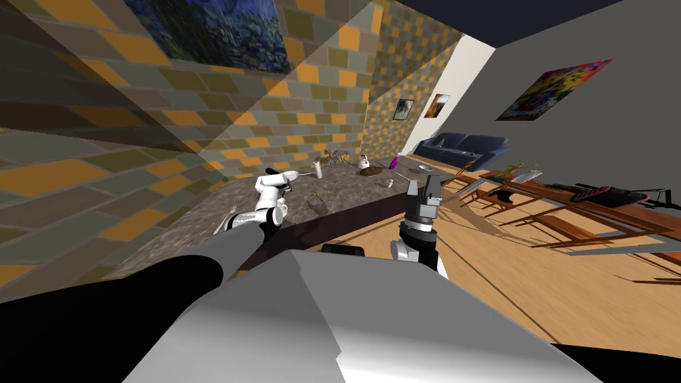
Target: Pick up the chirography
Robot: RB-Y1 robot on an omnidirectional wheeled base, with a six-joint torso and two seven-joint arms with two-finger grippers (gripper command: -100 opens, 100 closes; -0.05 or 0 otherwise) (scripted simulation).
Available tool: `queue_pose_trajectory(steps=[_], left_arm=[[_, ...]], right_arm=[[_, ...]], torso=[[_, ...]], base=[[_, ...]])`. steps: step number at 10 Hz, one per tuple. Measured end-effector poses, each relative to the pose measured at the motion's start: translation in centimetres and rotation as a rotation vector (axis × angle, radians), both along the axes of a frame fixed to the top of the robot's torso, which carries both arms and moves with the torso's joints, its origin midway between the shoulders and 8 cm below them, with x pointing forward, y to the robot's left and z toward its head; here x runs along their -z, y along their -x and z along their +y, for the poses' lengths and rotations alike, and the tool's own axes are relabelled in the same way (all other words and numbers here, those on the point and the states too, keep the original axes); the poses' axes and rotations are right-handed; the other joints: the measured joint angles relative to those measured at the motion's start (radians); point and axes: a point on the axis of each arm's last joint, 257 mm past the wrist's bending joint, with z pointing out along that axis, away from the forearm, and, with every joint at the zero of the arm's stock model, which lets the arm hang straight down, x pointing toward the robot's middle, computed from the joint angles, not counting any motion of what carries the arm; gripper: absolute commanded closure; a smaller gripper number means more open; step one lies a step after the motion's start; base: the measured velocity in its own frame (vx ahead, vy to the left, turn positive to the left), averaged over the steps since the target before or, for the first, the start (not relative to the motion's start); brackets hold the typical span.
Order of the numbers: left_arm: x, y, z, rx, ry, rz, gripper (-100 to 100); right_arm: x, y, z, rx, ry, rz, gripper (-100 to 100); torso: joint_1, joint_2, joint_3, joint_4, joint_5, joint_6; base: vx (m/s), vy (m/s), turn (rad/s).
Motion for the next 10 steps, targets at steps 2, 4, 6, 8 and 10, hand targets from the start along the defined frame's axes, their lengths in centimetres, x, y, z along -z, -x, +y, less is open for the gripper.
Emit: queue_pose_trajectory(steps=[2,4,6,8,10], left_arm=[[0.6,0.3,-0.3,-0.007,0.036,0.043,-100],[1.0,0.8,-0.9,-0.013,0.079,0.090,-100],[2.1,1.5,-1.4,-0.016,0.111,0.137,-100],[2.5,2.0,-2.1,-0.019,0.149,0.183,-100],[3.2,2.6,-3.0,-0.018,0.188,0.235,-100]], right_arm=[[0.0,0.0,0.0,0.000,0.000,0.000,0],[0.0,0.0,0.0,0.000,0.000,0.000,0],[0.0,0.0,0.0,0.000,0.000,0.000,0],[0.0,0.0,0.0,0.000,0.000,0.000,0],[0.0,0.0,0.0,0.000,0.000,0.000,0]], torso=[[0.000,0.000,0.000,0.000,0.000,0.001],[-0.001,0.000,0.000,0.000,0.000,0.001],[0.001,0.000,0.000,0.000,0.000,0.000],[0.000,-0.001,0.000,0.000,0.000,0.000],[0.000,-0.001,-0.001,0.000,0.000,0.000]], base=[[-0.001,-0.020,-0.091],[0.003,-0.031,-0.091],[0.006,-0.021,-0.059],[0.015,-0.028,-0.089],[0.019,-0.030,-0.080]])
